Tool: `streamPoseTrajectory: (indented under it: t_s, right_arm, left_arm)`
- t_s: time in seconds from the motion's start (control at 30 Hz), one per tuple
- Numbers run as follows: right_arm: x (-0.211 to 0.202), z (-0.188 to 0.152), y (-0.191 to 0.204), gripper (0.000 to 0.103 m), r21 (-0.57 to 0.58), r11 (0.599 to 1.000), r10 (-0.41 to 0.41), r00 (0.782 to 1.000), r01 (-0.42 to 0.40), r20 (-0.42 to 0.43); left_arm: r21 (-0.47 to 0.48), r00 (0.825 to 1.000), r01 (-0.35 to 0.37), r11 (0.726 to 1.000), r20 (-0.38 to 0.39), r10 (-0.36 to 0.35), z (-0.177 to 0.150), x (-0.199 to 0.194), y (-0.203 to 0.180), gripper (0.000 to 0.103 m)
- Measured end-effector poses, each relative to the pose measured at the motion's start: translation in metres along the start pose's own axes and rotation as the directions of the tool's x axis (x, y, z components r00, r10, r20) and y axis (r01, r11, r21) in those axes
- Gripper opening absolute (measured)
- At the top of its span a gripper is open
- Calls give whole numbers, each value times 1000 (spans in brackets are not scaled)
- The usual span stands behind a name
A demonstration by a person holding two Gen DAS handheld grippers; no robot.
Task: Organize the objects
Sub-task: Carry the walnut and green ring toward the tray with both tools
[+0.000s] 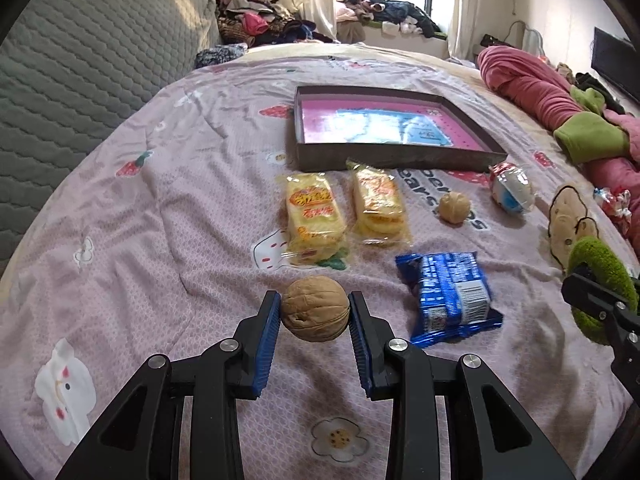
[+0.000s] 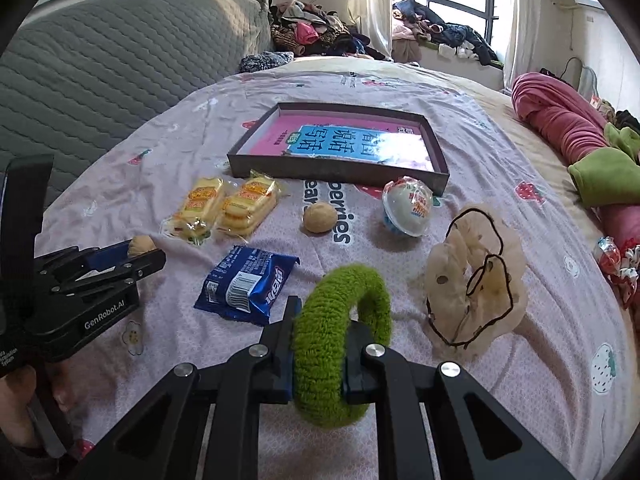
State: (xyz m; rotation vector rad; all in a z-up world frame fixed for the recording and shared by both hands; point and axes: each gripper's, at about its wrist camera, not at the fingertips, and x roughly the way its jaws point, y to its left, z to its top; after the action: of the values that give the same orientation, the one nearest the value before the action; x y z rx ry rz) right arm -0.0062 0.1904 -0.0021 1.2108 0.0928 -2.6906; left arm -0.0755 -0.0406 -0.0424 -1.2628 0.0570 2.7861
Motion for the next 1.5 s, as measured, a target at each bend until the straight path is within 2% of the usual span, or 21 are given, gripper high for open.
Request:
streamPoseTrajectory:
  t_s: [0.4, 0.9, 1.5]
  right_arm:
    - [-21, 10, -2, 16, -1, 1000, 2, 999, -2, 48]
    - [-47, 32, -3, 16, -4, 1000, 24, 992, -24, 121]
    - [-44, 69, -21, 16, -28, 1000, 19, 984, -14, 176]
  left_arm:
    - [2, 999, -9, 1000, 33, 9, 15, -33, -15, 35]
    - [20, 993, -64, 998, 102, 62, 40, -72, -22, 35]
    - [22, 987, -86, 996, 137, 82, 83, -70, -41, 35]
